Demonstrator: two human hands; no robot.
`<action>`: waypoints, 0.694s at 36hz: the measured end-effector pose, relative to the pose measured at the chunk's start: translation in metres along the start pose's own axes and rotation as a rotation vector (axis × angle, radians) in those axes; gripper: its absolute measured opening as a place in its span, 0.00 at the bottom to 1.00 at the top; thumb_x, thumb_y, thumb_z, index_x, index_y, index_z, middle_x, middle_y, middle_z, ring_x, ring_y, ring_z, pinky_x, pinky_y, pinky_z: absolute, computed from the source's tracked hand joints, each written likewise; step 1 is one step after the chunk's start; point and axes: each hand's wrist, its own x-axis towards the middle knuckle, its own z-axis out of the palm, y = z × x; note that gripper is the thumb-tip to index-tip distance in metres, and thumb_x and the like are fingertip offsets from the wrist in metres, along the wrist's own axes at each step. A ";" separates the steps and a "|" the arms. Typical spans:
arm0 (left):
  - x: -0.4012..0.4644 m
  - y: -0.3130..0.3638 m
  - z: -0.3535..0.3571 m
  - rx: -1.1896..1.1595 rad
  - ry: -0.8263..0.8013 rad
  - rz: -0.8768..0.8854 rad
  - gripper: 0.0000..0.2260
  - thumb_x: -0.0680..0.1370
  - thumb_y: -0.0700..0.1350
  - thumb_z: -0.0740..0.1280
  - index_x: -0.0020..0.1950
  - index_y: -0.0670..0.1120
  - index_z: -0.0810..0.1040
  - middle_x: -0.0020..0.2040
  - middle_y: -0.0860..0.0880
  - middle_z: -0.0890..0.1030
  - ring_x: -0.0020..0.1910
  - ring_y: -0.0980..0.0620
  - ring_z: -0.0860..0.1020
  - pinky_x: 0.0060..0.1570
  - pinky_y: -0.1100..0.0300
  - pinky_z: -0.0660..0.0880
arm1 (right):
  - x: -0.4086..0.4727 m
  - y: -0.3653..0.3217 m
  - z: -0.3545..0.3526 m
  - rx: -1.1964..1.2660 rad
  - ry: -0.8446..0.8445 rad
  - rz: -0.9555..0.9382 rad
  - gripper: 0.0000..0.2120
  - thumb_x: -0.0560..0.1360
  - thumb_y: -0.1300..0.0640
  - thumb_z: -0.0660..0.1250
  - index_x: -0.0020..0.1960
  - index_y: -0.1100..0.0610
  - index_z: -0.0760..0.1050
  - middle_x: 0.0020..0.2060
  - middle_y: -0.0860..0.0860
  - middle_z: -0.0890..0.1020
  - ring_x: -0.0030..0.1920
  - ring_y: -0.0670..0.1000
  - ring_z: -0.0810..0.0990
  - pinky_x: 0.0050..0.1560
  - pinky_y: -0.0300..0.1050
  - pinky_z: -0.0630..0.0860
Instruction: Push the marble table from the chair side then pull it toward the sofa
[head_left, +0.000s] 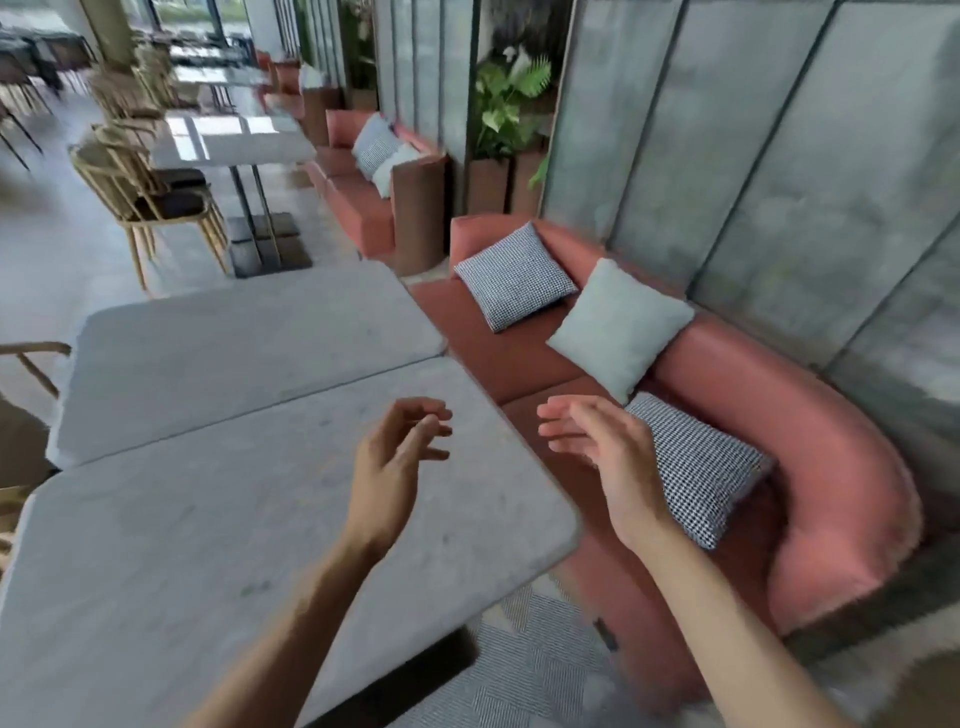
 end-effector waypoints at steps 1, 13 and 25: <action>0.010 -0.003 0.013 0.000 -0.008 -0.001 0.10 0.77 0.46 0.63 0.53 0.42 0.79 0.51 0.43 0.83 0.52 0.41 0.81 0.49 0.46 0.80 | 0.010 0.002 -0.013 -0.002 0.003 -0.010 0.12 0.81 0.65 0.60 0.49 0.62 0.82 0.46 0.58 0.87 0.44 0.55 0.84 0.47 0.47 0.81; 0.100 -0.023 0.156 -0.003 0.252 0.017 0.07 0.81 0.40 0.61 0.52 0.39 0.78 0.52 0.39 0.82 0.52 0.37 0.81 0.49 0.41 0.79 | 0.173 0.025 -0.099 0.049 -0.216 0.027 0.13 0.82 0.62 0.60 0.48 0.58 0.84 0.45 0.56 0.87 0.45 0.55 0.85 0.47 0.51 0.81; 0.159 -0.070 0.124 0.033 0.579 0.005 0.10 0.79 0.45 0.61 0.54 0.41 0.78 0.48 0.47 0.84 0.48 0.44 0.83 0.43 0.50 0.81 | 0.300 0.055 -0.029 0.053 -0.518 0.088 0.12 0.82 0.65 0.58 0.52 0.70 0.80 0.50 0.66 0.84 0.45 0.57 0.82 0.49 0.54 0.77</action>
